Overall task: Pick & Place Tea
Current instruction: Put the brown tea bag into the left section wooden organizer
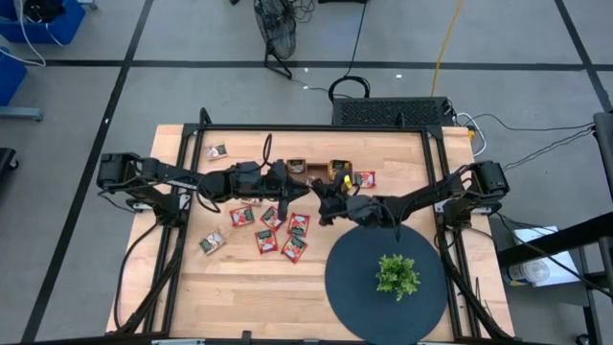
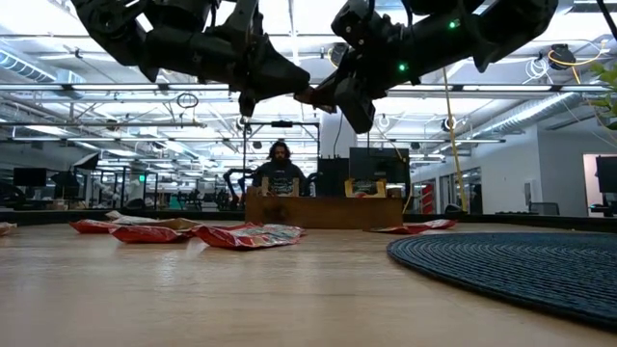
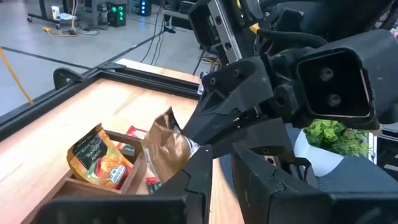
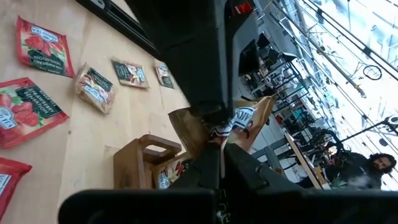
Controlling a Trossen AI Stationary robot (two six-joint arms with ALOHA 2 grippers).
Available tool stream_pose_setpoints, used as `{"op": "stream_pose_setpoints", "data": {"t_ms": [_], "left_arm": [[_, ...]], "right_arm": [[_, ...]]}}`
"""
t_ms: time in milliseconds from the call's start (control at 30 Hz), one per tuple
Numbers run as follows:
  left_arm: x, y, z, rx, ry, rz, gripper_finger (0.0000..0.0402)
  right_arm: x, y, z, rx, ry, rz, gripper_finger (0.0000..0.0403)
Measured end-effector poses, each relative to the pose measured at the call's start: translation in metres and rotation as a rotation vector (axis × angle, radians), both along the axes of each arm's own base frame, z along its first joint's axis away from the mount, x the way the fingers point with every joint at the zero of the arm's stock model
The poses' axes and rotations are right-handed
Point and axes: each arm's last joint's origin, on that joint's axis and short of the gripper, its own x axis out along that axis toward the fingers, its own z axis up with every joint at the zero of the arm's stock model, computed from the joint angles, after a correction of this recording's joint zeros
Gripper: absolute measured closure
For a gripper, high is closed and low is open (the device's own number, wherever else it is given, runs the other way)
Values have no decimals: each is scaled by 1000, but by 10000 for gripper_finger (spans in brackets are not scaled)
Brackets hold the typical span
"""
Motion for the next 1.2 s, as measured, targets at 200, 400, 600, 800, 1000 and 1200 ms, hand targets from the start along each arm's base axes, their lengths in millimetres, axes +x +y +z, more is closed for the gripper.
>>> {"op": "stream_pose_setpoints", "data": {"t_ms": [200,400,600,800,1000,1200], "left_arm": [[0,1,-1,11,16,33,334],[-1,3,-2,0,22,101,334],[-1,3,-3,5,41,111,307],[-1,3,-5,67,66,110,233],[-2,5,-6,106,80,147,185],[-1,5,-4,101,60,148,168]], "right_arm": [[-1,6,0,-9,0,-21,402],[-1,6,0,-10,-1,-31,402],[-1,6,0,-10,0,-28,402],[-2,6,0,-16,-2,-61,402],[-2,7,0,-16,2,-55,402],[-3,8,0,-12,-2,-59,402]]}}
